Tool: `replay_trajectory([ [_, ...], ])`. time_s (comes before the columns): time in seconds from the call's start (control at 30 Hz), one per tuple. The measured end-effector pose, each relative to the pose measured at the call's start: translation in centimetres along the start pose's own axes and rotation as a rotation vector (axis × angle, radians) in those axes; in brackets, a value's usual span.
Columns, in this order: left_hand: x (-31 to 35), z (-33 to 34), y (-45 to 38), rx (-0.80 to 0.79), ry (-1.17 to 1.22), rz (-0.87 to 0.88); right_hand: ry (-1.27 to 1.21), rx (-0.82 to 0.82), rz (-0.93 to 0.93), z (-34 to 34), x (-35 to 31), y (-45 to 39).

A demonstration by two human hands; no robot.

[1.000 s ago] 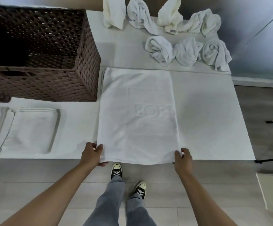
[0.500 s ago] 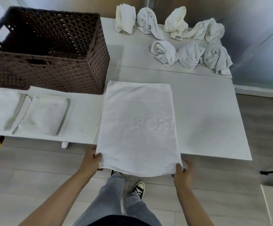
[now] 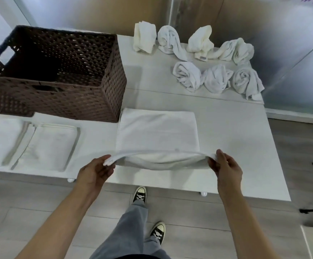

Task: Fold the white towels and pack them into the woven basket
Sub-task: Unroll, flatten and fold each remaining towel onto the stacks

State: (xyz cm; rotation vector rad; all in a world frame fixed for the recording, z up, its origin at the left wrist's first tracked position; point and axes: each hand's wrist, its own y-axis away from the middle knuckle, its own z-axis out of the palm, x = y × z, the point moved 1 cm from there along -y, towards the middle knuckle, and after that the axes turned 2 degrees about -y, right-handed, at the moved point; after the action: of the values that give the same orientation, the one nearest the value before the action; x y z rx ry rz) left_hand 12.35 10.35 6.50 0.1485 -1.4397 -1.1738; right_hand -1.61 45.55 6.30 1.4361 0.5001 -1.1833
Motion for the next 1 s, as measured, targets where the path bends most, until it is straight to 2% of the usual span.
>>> replay_trajectory([
  [0.1, 2.6, 1.7, -2.4, -0.09, -0.054, 0.039, 0.031, -0.147, -0.011, 2.8, -1.5, -2.2],
  [0.17, 3.7, 3.0, -4.0, -0.109, -0.196, 0.109, 0.142, -0.122, -0.047, 4.4, -1.8, -3.7],
  [0.27, 4.9, 5.1, -6.6, 0.002, -0.376, 0.234, 0.381, -0.004, -0.134, 6.5, -2.7, -5.8],
  [0.4, 5.9, 7.5, -10.1, 0.114, -0.545, 0.324, 0.631, 0.008, -0.25, 8.1, -3.5, -8.9],
  [0.5, 6.3, 8.9, -12.7, 0.168, -0.591, 0.316, 0.762, -0.035, -0.298, 9.5, -3.6, -11.6],
  [0.63, 5.7, 11.3, -15.6, 0.225, -0.583, 0.28, 0.804, -0.041, -0.237, 11.5, -2.8, -15.8],
  [0.87, 4.1, 14.1, -19.6, 0.387, -0.72, 0.24, 0.901, -0.108, -0.176, 14.0, -0.5, -22.1],
  [1.0, 3.4, 15.0, -20.7, 0.376, -0.761, 0.273, 0.99, -0.12, -0.172, 14.0, 0.7, -24.3],
])
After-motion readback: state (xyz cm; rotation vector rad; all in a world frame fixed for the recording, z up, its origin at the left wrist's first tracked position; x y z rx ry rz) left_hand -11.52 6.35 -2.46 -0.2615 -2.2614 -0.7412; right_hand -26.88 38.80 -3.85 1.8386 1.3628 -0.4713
